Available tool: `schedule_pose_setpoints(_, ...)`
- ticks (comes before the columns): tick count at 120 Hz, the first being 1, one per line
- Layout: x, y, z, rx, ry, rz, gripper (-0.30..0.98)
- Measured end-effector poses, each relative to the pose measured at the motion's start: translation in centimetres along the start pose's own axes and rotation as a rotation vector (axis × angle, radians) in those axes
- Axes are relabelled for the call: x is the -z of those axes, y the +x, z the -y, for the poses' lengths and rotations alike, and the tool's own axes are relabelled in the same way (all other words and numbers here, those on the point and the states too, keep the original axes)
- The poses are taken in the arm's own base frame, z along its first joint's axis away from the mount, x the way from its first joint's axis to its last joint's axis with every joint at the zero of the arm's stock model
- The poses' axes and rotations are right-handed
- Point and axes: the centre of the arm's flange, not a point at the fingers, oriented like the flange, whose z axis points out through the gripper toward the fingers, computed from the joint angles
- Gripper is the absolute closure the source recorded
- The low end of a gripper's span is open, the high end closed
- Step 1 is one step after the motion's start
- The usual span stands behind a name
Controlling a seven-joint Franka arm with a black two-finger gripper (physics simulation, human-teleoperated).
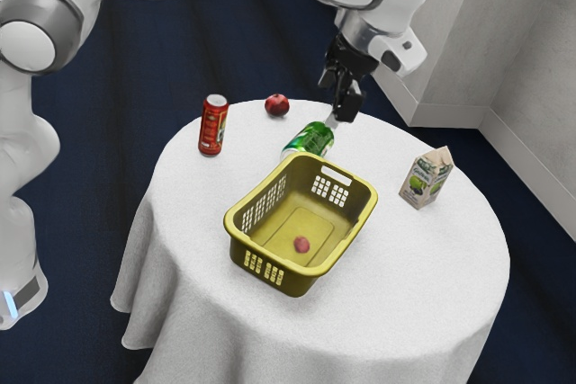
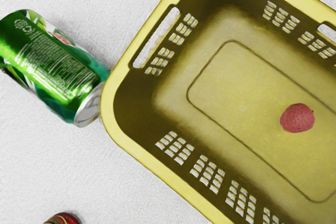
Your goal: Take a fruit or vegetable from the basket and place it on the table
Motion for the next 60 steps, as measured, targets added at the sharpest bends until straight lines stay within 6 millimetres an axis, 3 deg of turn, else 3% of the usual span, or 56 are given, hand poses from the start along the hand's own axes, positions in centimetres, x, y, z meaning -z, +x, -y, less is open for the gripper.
schedule_pose_setpoints(14, -0.1, 0.9, 1.5, 0.036, -0.002, -0.043, 0.00)
schedule_pose_setpoints(35, -0.6, 2.4, -0.4, -0.001, -0.010, -0.081, 0.00)
schedule_pose_setpoints(48, -2.1, 3.9, 0.5, -0.030, -0.057, -0.088, 0.00)
schedule_pose_setpoints(60, -2.8, 4.5, -0.4, -0.118, -0.077, -0.093, 0.00)
